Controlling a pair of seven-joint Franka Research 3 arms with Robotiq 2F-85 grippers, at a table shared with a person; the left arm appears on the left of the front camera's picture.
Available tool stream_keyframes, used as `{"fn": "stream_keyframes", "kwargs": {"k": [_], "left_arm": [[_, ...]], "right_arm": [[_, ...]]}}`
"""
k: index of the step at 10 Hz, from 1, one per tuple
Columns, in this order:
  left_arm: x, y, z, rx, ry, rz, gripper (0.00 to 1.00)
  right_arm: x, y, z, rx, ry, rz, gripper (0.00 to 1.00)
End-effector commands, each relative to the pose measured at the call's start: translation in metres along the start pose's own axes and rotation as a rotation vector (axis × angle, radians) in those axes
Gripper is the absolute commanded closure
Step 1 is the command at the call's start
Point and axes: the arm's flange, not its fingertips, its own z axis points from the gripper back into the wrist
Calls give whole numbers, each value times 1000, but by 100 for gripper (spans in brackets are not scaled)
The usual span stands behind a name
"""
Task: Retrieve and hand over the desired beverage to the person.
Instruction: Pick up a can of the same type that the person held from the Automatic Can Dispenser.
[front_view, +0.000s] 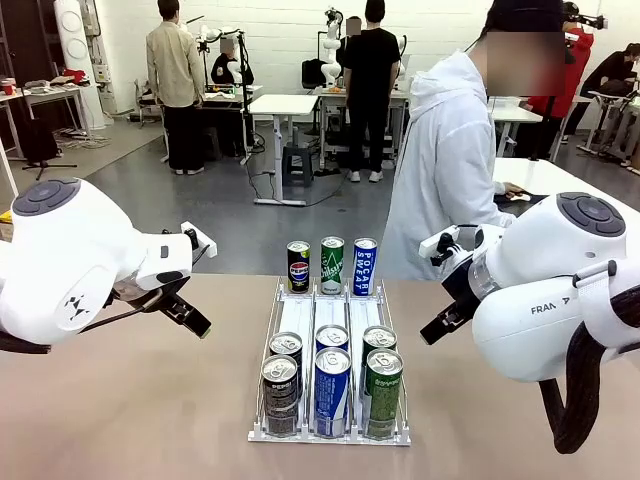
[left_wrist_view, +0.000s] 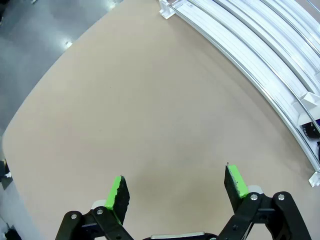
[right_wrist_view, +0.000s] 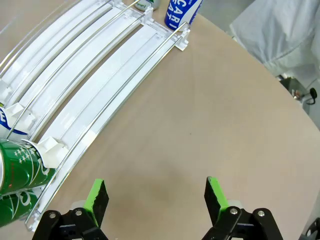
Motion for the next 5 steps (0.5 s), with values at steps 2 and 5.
{"fn": "stream_keyframes", "kwargs": {"k": [2, 5], "left_arm": [[0, 0, 0, 0, 0, 0, 0], [0, 0, 0, 0, 0, 0, 0]], "right_arm": [[0, 0, 0, 0, 0, -1, 0], [0, 0, 0, 0, 0, -1, 0]]}}
